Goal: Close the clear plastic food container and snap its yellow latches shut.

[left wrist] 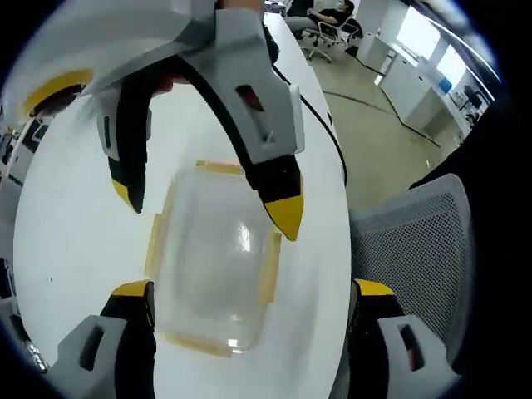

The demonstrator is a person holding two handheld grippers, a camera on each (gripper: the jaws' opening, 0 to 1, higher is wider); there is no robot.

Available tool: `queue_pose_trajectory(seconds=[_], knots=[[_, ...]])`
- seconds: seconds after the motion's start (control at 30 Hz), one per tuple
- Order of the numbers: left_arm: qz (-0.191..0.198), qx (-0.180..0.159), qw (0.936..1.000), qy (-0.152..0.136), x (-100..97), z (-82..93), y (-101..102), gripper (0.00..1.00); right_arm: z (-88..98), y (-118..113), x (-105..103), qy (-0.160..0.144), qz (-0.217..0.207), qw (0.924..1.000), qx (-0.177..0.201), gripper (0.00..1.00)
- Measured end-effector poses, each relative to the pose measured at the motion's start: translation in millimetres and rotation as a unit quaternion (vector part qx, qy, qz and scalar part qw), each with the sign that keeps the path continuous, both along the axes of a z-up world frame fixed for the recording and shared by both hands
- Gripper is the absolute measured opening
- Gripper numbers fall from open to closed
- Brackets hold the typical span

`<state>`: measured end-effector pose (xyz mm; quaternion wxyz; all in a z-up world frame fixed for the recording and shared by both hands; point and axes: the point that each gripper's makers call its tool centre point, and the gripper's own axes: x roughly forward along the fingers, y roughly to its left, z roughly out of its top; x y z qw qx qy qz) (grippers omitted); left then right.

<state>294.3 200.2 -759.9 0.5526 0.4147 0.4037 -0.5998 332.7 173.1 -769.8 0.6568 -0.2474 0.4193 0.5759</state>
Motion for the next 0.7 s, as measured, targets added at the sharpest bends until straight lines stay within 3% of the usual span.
queue_pose_trajectory(seconds=[0.27, 0.47, 0.6, 0.7], knots=[[-0.010, 0.017, 0.9998, 0.002, 4.7, -7.6, 8.9, 0.99, 2.0, 1.3, -11.1, 0.003, -0.009, 0.9998, 0.016, 0.98], [-0.003, 0.008, 0.9999, 0.012, 9.5, -6.0, 6.8, 0.99, -2.6, -0.6, -22.9, 0.003, 0.003, 1.0000, 0.007, 1.00], [-0.011, 0.014, 0.9998, 0.013, 10.9, -8.5, 10.7, 0.99, -1.1, 2.5, -23.0, -0.007, 0.001, 0.9999, 0.010, 1.00], [-0.018, 0.019, 0.9996, 0.010, 11.9, -11.9, 14.1, 0.99, -4.9, -0.6, -23.2, -0.021, 0.011, 0.9997, -0.010, 1.00]])
